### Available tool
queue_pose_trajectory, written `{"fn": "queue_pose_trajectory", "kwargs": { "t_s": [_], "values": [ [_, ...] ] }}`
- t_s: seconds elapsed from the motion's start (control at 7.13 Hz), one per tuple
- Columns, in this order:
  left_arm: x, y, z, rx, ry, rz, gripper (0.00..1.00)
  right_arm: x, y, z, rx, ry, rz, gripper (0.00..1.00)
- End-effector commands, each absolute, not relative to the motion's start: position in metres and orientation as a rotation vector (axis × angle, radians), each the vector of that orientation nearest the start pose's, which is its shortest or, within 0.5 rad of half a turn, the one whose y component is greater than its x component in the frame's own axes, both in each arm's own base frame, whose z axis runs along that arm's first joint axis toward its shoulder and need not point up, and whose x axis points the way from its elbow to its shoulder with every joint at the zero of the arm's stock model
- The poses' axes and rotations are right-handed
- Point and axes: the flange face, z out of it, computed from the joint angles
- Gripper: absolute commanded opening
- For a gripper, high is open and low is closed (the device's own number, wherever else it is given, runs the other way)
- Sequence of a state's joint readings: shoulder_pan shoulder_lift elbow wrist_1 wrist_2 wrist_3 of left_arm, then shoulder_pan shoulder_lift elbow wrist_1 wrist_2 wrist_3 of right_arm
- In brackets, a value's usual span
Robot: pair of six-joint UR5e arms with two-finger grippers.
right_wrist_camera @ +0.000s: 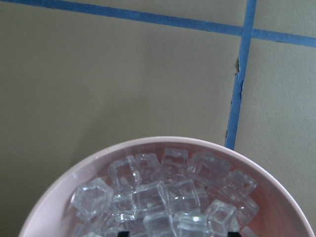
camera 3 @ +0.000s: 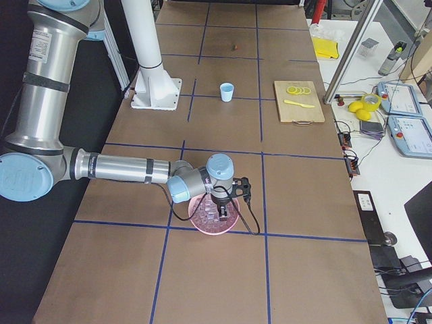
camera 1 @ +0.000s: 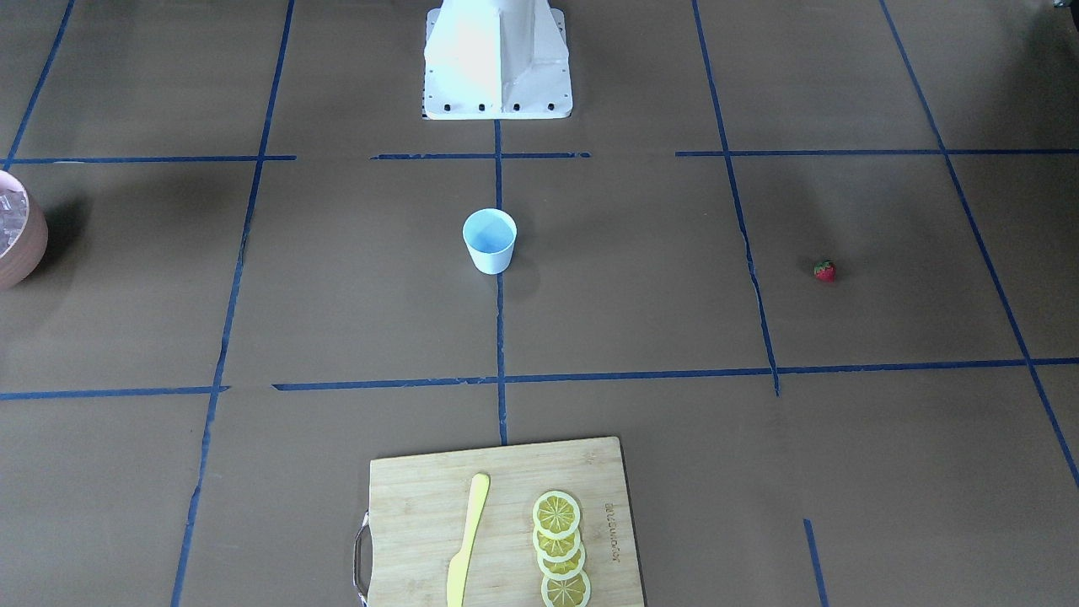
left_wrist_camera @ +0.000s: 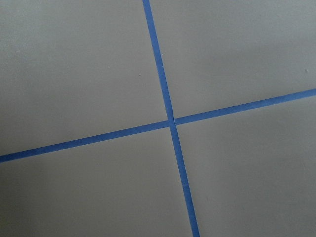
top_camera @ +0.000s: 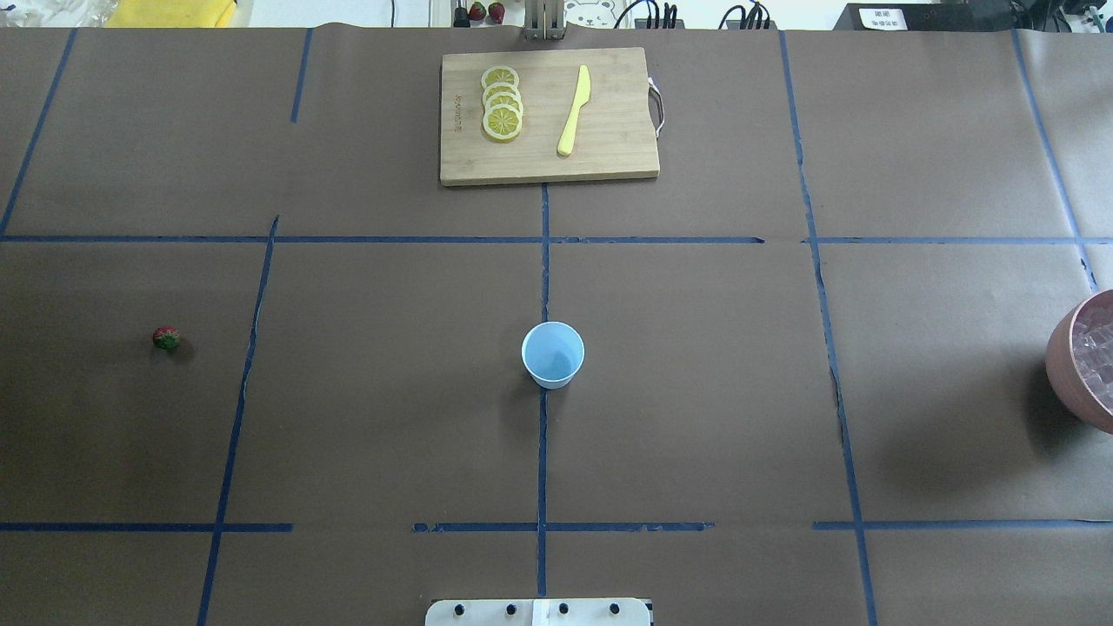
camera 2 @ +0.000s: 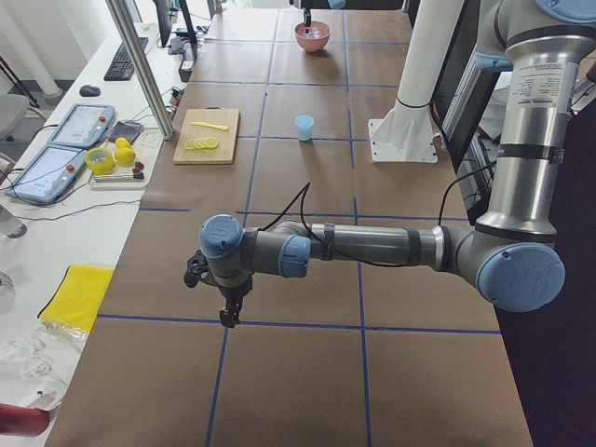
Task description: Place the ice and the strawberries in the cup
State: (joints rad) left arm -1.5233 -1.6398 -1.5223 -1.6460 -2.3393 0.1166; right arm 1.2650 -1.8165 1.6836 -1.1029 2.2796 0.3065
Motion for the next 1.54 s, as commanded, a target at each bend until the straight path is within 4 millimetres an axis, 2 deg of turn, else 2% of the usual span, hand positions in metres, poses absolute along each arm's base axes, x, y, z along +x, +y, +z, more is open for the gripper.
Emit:
{"fn": "queue_pose_trajectory", "kwargs": {
  "t_s": [0.0,0.84,1.26,1.4],
  "values": [
    [-0.0389,-0.5308,0.6382,0.121,0.765,0.194,1.0,-0.056,-0.405,0.6693,0.095,-0.751,-0.123,0.73],
    [-0.0389,-0.5311,0.6359,0.125,0.765,0.194,1.0,-0.0569,-0.4055,0.6781,0.086,-0.726,-0.121,0.69],
    [-0.0389,-0.5311,0.6358,0.125,0.765,0.194,1.0,-0.063,-0.4082,0.6766,0.086,-0.728,-0.133,0.6],
    [-0.0389,-0.5311,0.6358,0.125,0.765,0.194,1.0,-0.0631,-0.4081,0.6765,0.086,-0.729,-0.135,0.52]
  ]
}}
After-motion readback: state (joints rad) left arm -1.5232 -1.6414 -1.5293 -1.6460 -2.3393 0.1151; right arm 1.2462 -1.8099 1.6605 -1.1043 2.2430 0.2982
